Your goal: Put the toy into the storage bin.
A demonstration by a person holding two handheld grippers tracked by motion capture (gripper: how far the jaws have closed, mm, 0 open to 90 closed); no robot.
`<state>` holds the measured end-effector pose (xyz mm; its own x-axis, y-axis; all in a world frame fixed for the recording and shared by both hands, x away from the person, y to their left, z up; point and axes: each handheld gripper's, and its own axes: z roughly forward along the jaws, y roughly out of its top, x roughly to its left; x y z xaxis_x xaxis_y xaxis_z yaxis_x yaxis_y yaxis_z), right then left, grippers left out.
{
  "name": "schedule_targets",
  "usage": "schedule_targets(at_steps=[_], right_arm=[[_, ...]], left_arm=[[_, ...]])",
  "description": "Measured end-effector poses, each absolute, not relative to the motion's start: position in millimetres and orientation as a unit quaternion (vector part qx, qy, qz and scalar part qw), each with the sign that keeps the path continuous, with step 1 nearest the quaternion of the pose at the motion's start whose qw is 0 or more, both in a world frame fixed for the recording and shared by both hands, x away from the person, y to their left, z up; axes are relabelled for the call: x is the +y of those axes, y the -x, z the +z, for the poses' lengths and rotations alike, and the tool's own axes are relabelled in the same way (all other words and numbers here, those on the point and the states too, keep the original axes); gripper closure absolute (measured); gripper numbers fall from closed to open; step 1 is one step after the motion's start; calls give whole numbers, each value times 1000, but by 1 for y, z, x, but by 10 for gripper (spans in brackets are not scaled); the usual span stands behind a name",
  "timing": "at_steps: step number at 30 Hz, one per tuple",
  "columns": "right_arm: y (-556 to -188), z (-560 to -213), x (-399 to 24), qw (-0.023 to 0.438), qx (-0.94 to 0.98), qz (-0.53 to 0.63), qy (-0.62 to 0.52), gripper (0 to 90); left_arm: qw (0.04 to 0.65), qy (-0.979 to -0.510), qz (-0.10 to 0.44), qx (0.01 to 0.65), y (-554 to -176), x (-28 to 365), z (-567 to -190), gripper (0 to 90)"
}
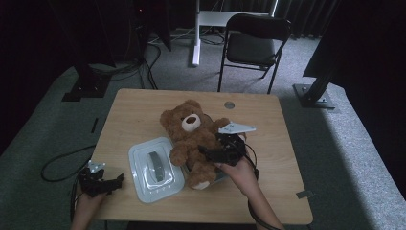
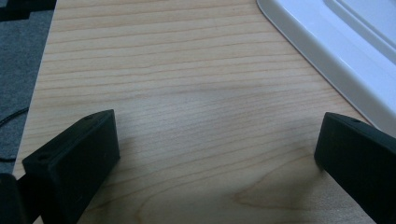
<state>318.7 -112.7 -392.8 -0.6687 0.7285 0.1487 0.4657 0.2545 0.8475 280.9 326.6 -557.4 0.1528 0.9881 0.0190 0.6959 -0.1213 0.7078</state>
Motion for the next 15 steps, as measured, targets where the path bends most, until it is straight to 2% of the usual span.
schedule_targets(at_steps=[3,5,12,15], right_arm=[[-326,-387,-115,122,762,489,-406,181],[-328,-383,-115,139,758,489,-409,187],[-346,-370,-109,141,758,492,-405,186],[-357,-364,-103,139,764,485,-403,148]], left_arm=[[284,-713,253,589,-281,325,-557,6],[285,-713,252,589,-281,324,-557,6],[285,-713,252,589,-281,324,-557,6],[286,-713,252,589,-281,324,-557,5]])
